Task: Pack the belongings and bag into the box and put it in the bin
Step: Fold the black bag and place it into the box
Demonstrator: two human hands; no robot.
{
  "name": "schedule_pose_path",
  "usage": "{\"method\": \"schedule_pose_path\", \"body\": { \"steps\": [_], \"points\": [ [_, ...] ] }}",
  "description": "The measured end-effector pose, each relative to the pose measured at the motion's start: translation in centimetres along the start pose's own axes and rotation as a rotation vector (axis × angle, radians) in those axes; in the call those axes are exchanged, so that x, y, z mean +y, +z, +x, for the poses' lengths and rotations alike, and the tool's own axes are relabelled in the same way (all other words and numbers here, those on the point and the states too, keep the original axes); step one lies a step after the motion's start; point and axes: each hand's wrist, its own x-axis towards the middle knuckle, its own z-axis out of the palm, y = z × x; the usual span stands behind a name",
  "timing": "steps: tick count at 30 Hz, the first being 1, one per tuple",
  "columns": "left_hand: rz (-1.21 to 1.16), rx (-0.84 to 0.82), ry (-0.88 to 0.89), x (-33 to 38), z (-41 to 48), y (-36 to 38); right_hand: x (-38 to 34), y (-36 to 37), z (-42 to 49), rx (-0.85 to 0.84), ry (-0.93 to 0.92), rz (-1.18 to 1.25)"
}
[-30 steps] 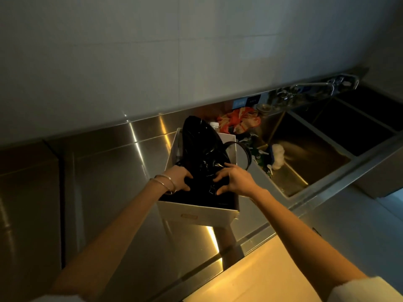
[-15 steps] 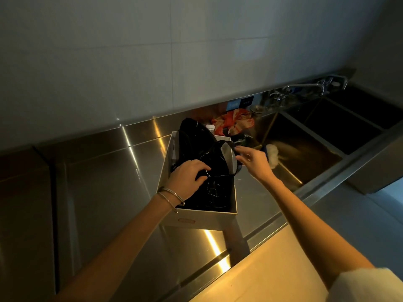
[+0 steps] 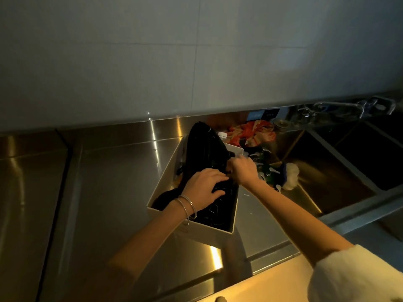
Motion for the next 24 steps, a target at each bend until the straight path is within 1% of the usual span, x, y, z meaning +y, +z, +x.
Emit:
{"method": "schedule_pose_path", "body": {
  "steps": [3,5,8,10,13,16,19,21,23,24],
  "points": [
    [0.087,0.027,-0.102,1.4,0.3,1.2,0.5,0.6,-0.2,0.043,-0.134,-0.075],
    [0.182,0.003,-0.192,2.8,0.2,2.4,1.8,0.5,-0.1,0.012,-0.271,-0.068],
    [0.296,-0.065,-0.299,4.7,0.4,4.1,5.5,0.0,0.1,-0.071,-0.497,0.142],
    [0.339,-0.076,-0.349,5.4,0.7,4.7,8.0,-0.4,0.1,-0.111,-0.62,0.265],
    [0.369,-0.08,-0.396,5.7,0.5,5.0,10.3,-0.6,0.8,-0.144,-0.76,0.269],
    [0.377,-0.13,-0.411,5.5,-0.7,4.5,10.9,-0.2,1.5,-0.088,-0.773,0.283],
    [0.345,-0.15,-0.387,4.0,-4.0,3.2,9.9,0.9,0.5,-0.078,-0.76,0.387],
    [0.33,-0.066,-0.366,3.0,-7.0,2.6,9.2,2.3,-1.0,-0.101,-0.782,0.444],
    [0.419,0.054,-0.302,2.7,-9.4,2.7,8.3,3.7,-2.5,-0.105,-0.755,0.493],
    [0.458,0.093,-0.293,2.8,-10.1,2.9,7.9,4.2,-3.2,-0.08,-0.726,0.52]
  ]
}}
